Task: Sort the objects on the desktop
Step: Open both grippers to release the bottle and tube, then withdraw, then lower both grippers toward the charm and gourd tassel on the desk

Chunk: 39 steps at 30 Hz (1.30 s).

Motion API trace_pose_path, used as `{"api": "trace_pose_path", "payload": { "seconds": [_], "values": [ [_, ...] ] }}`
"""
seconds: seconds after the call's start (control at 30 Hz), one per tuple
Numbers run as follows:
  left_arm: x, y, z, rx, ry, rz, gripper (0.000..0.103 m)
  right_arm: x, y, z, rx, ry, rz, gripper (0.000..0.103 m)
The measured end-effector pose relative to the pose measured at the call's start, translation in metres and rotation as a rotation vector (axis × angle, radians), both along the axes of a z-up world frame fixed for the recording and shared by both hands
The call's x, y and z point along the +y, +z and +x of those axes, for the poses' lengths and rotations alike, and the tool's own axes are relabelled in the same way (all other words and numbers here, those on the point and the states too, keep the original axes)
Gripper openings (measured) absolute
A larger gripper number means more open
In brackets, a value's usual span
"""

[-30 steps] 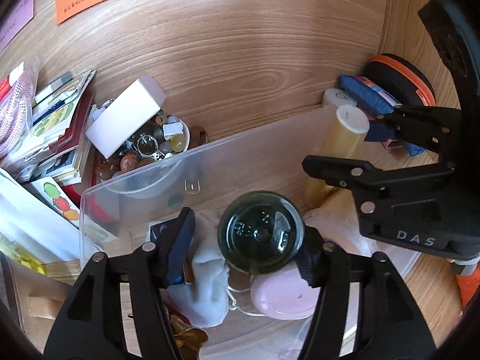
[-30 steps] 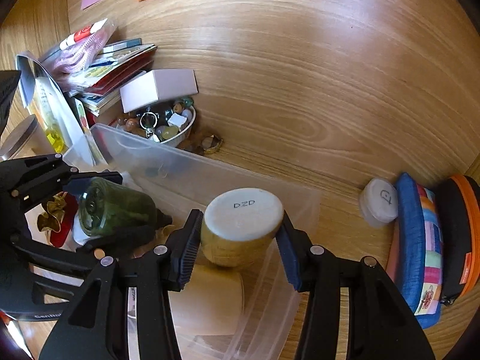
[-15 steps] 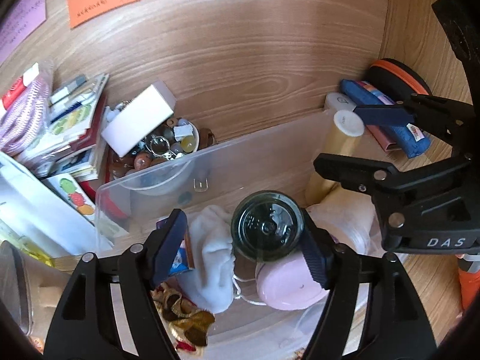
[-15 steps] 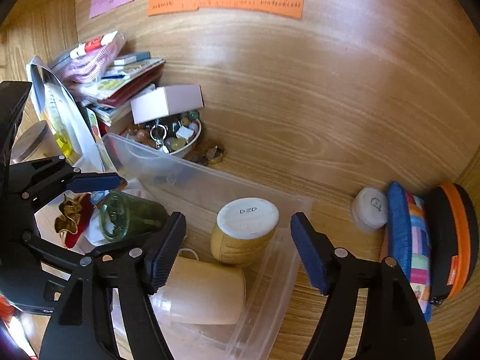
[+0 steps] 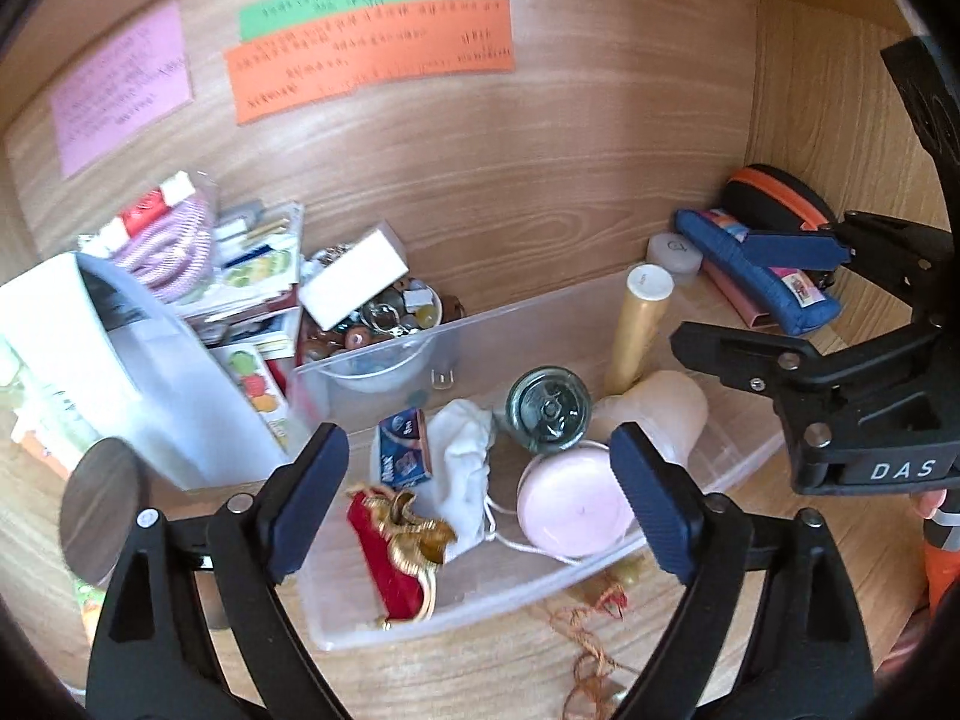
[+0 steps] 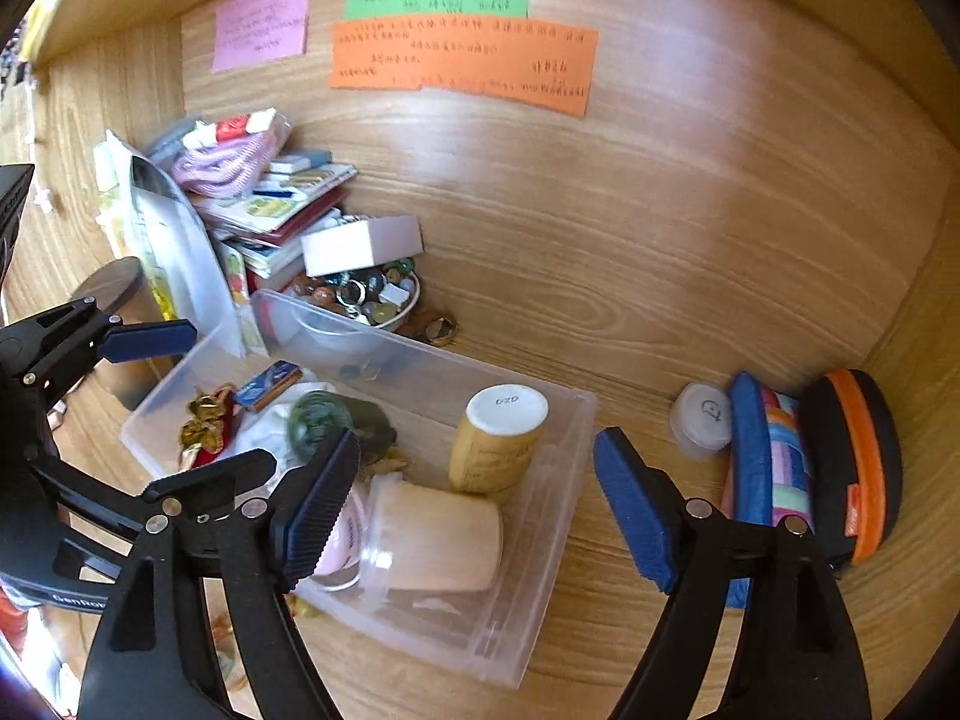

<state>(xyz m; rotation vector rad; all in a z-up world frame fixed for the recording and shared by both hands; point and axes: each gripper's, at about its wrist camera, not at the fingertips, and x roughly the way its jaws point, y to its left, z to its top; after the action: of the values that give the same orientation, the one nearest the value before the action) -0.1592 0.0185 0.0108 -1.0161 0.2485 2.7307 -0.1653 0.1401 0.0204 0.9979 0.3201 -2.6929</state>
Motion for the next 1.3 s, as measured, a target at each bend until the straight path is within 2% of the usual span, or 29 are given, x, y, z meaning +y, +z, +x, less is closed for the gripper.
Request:
{"api": "trace_pose_path", "payload": {
  "seconds": [0.23,0.57,0.8,0.97,1.13,1.23,1.3],
  "values": [
    [-0.011,0.004,0.038,0.043,0.031,-0.009,0.094,0.003,0.004,0.037,0.03,0.011,-0.024,0.082],
    [-0.018,-0.012,0.083,0.024,0.046,0.006,0.095,0.006,-0.023,0.081,0.007,0.022,-0.016,0.082],
    [-0.016,-0.038,0.102,-0.022,0.026,0.0,0.095,0.016,-0.044,0.092,-0.053,0.017,-0.057,0.082],
    [-0.012,-0.062,0.108,-0.091,-0.008,0.023,0.095,0.02,-0.057,0.096,-0.097,0.018,-0.076,0.082],
    [0.004,-0.082,0.111,-0.137,-0.061,0.003,0.095,0.019,-0.069,0.097,-0.129,0.021,-0.06,0.082],
    [0.011,-0.087,0.111,-0.133,-0.082,-0.016,0.095,0.015,-0.075,0.094,-0.146,0.029,-0.054,0.082],
    [0.012,-0.088,0.111,-0.129,-0.095,-0.017,0.087,0.01,-0.079,0.091,-0.162,0.039,-0.048,0.082]
  ]
}}
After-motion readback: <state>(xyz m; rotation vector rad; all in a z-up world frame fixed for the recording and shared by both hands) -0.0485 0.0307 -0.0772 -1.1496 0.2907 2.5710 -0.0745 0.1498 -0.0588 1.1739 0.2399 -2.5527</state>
